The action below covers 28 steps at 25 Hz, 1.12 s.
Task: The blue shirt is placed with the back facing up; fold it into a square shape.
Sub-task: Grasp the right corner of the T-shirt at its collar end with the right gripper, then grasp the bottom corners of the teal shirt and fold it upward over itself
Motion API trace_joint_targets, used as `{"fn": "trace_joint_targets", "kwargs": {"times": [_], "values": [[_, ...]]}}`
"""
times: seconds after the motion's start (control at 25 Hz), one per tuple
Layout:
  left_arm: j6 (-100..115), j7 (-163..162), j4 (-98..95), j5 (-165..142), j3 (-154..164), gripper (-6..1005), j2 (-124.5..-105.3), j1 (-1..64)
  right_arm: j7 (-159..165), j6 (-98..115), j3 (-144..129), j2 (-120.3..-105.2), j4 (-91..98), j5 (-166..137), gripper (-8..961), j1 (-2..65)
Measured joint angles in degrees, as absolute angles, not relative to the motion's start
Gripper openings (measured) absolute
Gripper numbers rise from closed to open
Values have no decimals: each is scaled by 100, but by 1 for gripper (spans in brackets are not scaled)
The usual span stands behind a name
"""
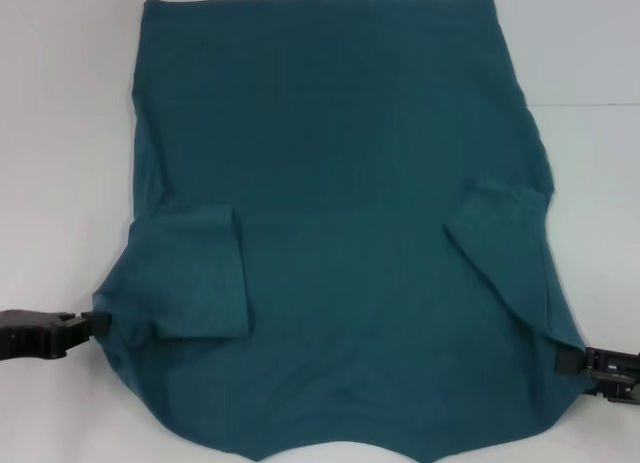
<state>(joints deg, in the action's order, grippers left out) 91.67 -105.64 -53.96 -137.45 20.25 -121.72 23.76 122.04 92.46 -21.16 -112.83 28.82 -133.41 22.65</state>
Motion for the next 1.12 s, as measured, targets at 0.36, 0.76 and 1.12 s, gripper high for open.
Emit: {"fn": "trace_joint_targets", "kwargs": {"times": [0.36, 0.76, 1.12], "values": [[9167, -10563, -5360, -13745, 2031, 6, -12171, 2394, 11965, 9476, -1719, -11277, 2802, -13332, 861, 2250], [9158, -10564, -5343, -13745, 2030, 6, -12157, 2402, 12012, 9404, -1757, -11261, 2786, -13376, 807, 2226], [9175, -10564, -5344, -13745, 2014, 6, -12155, 2399, 12015, 9202, -1696, -11268, 2827, -13365, 632, 2139]]}}
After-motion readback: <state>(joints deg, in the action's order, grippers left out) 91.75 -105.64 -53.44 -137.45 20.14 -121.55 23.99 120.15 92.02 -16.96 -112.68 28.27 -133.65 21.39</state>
